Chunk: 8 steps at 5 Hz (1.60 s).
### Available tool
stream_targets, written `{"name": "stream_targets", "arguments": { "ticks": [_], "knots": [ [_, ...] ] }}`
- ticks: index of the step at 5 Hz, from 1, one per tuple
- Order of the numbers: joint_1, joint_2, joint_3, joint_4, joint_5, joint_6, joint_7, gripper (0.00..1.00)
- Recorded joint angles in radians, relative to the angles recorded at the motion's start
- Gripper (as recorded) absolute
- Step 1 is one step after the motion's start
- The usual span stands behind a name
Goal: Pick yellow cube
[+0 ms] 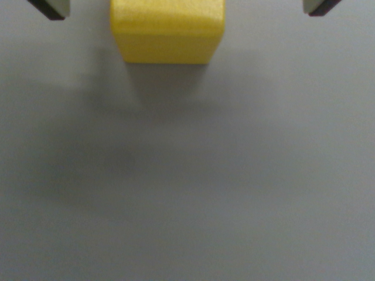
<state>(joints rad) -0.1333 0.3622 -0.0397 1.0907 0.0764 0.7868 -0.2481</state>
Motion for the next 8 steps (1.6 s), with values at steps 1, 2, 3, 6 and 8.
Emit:
{"name": "stream_targets", "arguments": {
  "ticks": [1,2,3,6,8],
  "knots": [
    [-0.0041,0.012,-0.001,-0.018,0.0034,-0.027,-0.009,0.00],
    [-0.0041,0.012,-0.001,-0.018,0.0034,-0.027,-0.009,0.00],
    [-0.0075,0.022,-0.002,-0.033,0.0063,-0.049,-0.016,0.00],
    [-0.0099,0.029,-0.003,-0.044,0.0083,-0.065,-0.021,0.00],
    [-0.0115,0.034,-0.003,-0.051,0.0096,-0.075,-0.025,0.00]
  ]
}}
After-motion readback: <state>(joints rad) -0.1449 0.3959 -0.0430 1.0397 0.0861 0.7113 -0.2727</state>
